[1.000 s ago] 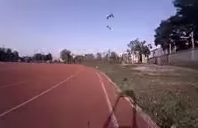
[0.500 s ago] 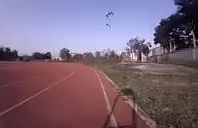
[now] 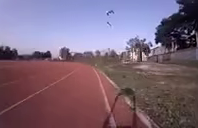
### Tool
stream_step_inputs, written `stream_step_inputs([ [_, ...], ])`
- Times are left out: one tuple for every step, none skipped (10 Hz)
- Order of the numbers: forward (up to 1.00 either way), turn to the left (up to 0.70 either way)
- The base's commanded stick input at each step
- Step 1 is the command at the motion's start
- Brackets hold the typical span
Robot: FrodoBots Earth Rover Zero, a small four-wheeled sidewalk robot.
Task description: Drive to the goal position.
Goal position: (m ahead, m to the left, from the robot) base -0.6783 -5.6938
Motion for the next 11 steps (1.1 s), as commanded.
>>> stream_step_inputs([
  [0.70, 0.14],
  [0.70, 0.14],
  [0.70, 0.14],
  [0.70, 0.14],
  [0.70, 0.00],
  [0.70, 0.00],
  [0.70, 0.00],
  [0.70, 0.00],
  [0.70, 0.00],
  [0.70, 0.00],
  [0.70, 0.00],
])
